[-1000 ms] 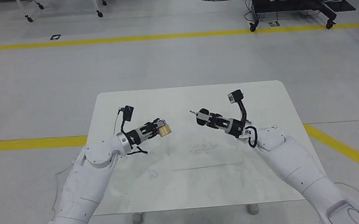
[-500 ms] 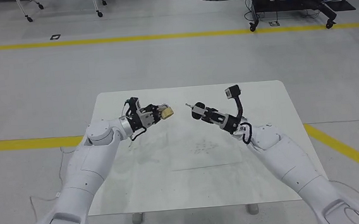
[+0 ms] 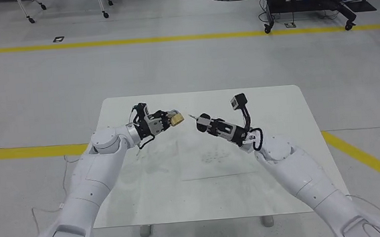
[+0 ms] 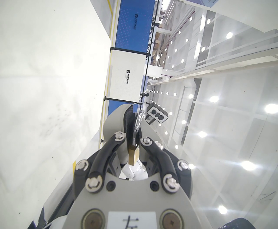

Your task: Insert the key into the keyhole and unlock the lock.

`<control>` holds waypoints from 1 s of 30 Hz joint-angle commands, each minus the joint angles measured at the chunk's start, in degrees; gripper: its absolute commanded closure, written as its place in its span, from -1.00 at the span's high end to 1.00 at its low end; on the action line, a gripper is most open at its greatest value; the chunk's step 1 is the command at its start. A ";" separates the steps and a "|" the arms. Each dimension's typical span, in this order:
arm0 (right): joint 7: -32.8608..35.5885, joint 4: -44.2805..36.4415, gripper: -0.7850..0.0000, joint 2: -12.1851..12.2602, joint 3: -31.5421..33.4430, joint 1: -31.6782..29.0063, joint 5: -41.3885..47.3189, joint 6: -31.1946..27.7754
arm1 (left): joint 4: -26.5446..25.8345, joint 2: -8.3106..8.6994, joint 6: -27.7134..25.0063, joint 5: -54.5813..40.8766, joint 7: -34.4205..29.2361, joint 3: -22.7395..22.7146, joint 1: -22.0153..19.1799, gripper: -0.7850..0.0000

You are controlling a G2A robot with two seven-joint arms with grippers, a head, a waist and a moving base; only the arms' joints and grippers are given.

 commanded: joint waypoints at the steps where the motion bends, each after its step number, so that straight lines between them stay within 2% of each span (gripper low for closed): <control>1: 0.10 -2.95 -1.00 -0.03 0.33 -1.21 4.64 6.90 | 0.00 0.00 0.00 0.00 0.00 0.00 0.00 -1.00; 4: -2.26 -8.31 -1.00 0.42 1.45 -3.73 4.53 13.88 | 0.00 0.00 0.00 0.00 0.00 0.00 0.00 -1.00; 7: -6.40 -14.64 -1.00 1.22 3.13 -6.97 0.75 21.34 | 0.00 0.00 0.00 0.00 0.00 0.00 0.00 -1.00; 8: -6.94 -16.11 -1.00 1.35 3.44 -7.75 0.46 22.25 | 0.00 0.00 0.00 0.00 0.00 0.00 0.00 -1.00; 18: -7.07 -16.84 -1.00 1.40 3.61 -8.16 0.56 22.67 | 0.00 0.00 0.00 0.00 0.00 0.00 0.00 -1.00; 20: -7.84 -17.04 -1.00 1.34 3.30 -8.57 -1.35 21.85 | -0.39 0.01 0.80 0.34 2.00 -0.05 0.53 -1.00; 25: -15.23 -18.76 -1.00 1.00 2.11 -10.07 -8.64 23.37 | -1.82 -0.01 4.80 -1.81 6.64 -1.34 1.57 -1.00; 30: -25.99 -22.14 -1.00 0.40 1.25 -12.11 -12.59 30.13 | -4.77 -0.12 2.73 -1.30 11.14 -1.63 3.53 -1.00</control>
